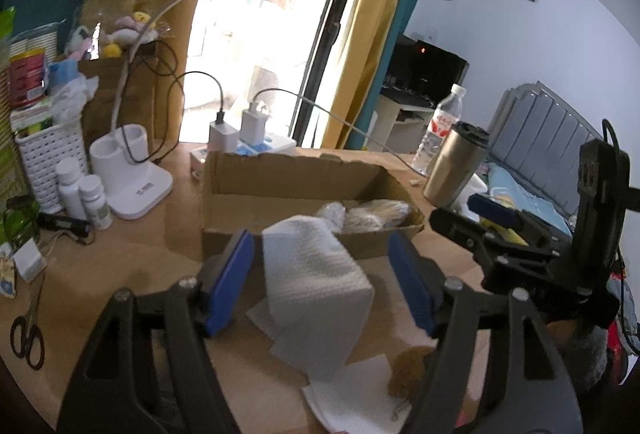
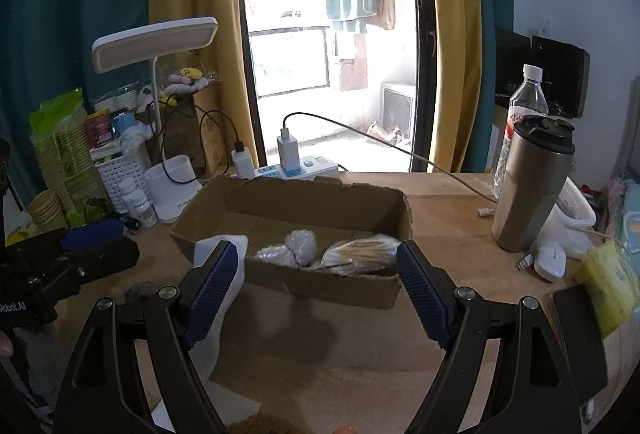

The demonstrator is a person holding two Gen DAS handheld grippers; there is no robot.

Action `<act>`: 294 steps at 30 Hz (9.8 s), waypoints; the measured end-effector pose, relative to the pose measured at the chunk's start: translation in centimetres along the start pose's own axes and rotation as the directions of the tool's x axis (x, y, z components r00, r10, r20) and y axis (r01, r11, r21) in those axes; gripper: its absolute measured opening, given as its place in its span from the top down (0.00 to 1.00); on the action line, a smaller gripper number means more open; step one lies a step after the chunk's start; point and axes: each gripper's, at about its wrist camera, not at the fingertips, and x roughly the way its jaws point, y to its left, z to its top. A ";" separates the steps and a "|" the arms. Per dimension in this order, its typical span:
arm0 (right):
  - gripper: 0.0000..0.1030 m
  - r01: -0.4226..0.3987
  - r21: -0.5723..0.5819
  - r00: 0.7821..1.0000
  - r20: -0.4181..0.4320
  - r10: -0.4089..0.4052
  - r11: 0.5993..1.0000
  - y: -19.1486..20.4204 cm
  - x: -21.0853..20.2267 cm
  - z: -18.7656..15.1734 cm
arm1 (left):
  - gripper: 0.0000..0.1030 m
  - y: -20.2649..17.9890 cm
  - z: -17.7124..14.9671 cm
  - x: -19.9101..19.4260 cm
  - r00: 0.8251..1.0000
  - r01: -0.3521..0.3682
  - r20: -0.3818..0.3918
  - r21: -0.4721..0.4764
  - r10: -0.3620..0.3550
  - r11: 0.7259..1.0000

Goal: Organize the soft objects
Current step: 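Grasp the white paper towel with the right gripper and lift it, then grasp the grey glove with the left gripper while the right holds the towel, then lower the towel and glove into the box and open both grippers, then withdraw both grippers from the box toward the remaining desk items, then grasp the brown fuzzy pouch with the right gripper and lift it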

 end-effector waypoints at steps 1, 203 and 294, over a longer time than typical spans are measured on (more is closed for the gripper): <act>0.18 0.000 0.000 1.000 -0.002 0.000 1.000 0.1 -0.2 -0.2 | 0.30 0.1 -0.2 -0.2 1.000 -0.004 0.001 -0.002 0.004 1.000; 0.40 -0.215 -0.063 0.964 -0.173 0.202 0.975 5.1 12.9 1.7 | 0.37 6.6 3.2 7.0 0.994 -0.092 -0.045 0.066 0.095 0.994; 0.31 -0.094 -0.016 0.948 -0.305 0.085 0.995 3.4 -0.6 -12.4 | 0.16 -1.6 -9.4 -1.6 0.987 -0.028 -0.153 0.096 0.043 0.995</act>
